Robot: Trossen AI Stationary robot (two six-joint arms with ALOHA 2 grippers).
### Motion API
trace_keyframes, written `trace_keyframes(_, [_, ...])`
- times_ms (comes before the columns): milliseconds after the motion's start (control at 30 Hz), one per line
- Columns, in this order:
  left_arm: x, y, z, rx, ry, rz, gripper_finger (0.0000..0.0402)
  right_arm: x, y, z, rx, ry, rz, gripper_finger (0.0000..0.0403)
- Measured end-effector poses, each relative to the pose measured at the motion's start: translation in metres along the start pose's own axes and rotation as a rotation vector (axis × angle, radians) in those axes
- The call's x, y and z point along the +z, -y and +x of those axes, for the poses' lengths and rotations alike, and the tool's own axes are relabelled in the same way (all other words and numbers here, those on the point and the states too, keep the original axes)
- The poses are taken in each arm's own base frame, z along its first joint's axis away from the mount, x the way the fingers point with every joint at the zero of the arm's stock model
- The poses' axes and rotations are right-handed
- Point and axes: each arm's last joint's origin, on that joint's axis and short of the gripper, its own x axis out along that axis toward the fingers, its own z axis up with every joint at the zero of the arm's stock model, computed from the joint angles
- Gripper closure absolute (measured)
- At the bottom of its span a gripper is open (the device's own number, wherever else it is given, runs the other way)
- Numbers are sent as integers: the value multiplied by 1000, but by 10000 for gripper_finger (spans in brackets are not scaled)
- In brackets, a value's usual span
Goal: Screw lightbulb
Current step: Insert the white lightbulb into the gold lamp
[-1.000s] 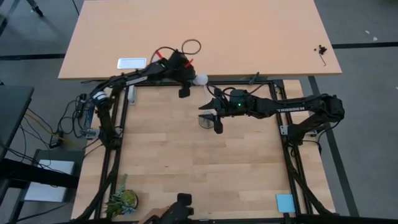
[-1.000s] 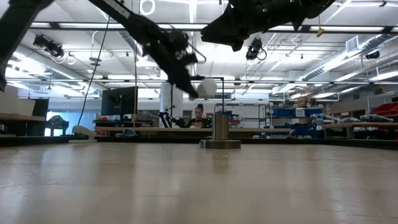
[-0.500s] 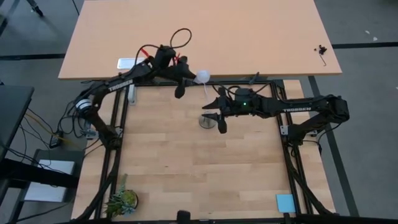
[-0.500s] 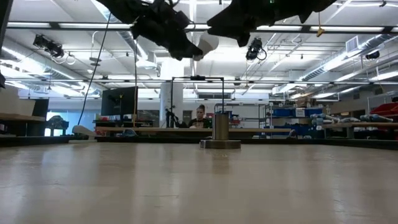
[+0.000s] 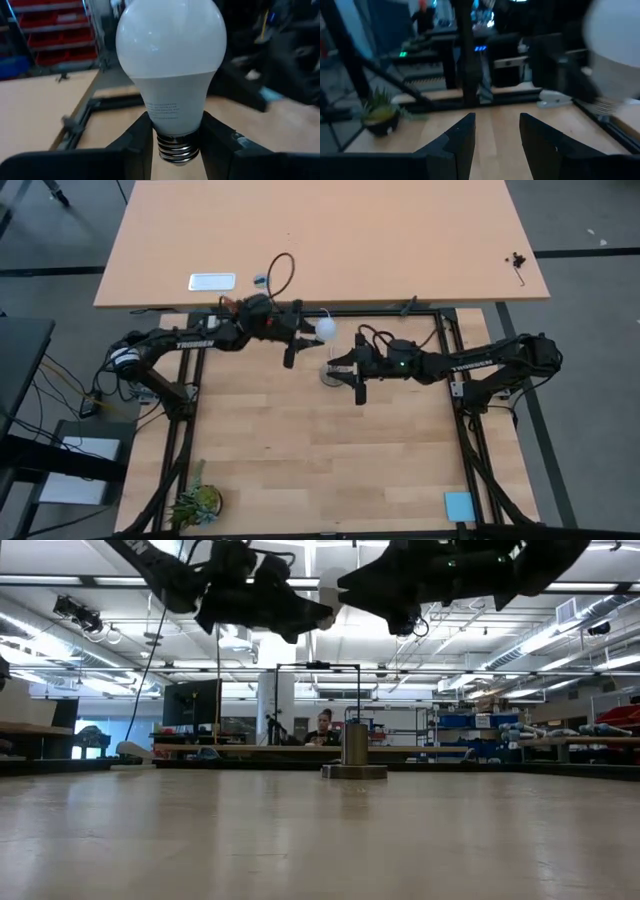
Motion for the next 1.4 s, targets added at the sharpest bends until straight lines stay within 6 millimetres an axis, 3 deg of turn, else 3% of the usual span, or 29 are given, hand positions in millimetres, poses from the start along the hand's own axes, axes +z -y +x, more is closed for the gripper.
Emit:
trace_keyframes(267, [-12, 25, -5, -56, 182, -4, 283, -5, -9, -4, -110, 55, -8, 220])
trace_keyframes(800, [-13, 56, 7, -114, 193, 30, 283, 5, -6, -5, -118, 163, 29, 114])
trace_keyframes(1100, [-15, 60, 10, -78, 166, 23, 283, 19, -8, 11, -84, 158, 22, 109])
trace_keyframes(1400, [-18, 61, 11, -85, 129, 2, 283, 17, -7, 32, -86, 123, -22, 116])
